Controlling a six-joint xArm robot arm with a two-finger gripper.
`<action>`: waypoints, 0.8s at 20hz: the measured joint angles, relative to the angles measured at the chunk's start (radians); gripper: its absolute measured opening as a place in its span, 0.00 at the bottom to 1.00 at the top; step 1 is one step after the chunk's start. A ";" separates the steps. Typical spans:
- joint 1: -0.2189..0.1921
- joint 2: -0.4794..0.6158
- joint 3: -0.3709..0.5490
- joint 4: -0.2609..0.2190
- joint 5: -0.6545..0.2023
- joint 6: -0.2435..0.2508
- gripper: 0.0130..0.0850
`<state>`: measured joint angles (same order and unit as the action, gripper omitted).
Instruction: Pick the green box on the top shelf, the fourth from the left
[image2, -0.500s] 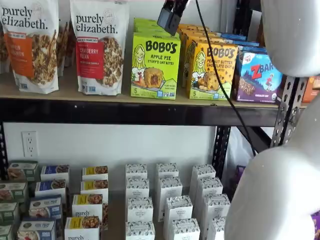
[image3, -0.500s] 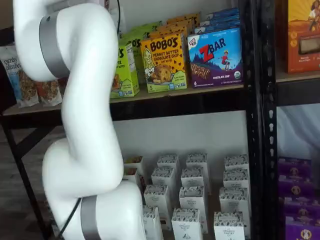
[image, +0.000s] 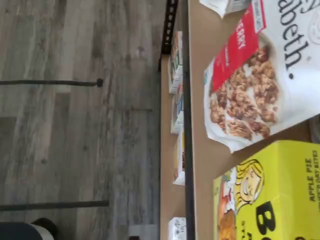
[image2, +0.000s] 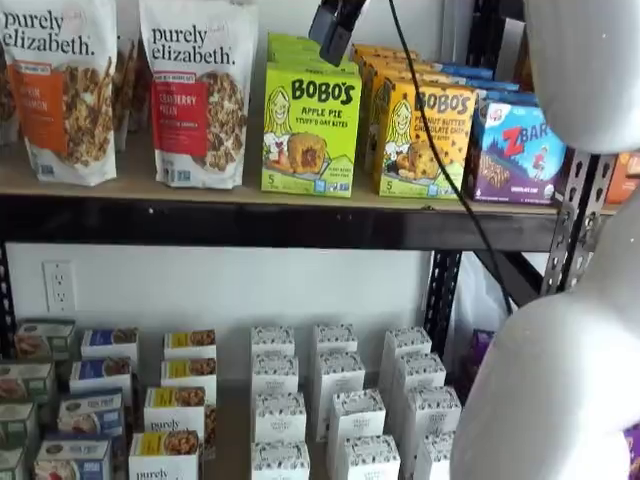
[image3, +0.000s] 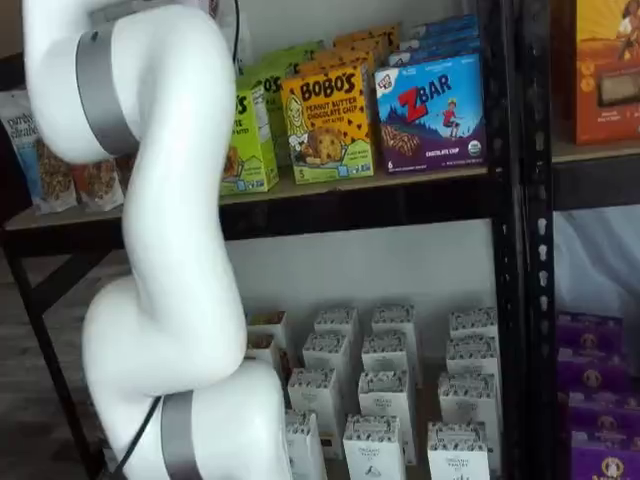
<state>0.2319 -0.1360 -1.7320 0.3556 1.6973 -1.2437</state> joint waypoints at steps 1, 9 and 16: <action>0.002 -0.001 0.005 -0.005 -0.010 -0.001 1.00; -0.002 0.017 0.031 -0.037 -0.064 -0.024 1.00; -0.016 0.036 0.043 -0.040 -0.105 -0.046 1.00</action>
<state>0.2159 -0.0998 -1.6888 0.3160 1.5921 -1.2899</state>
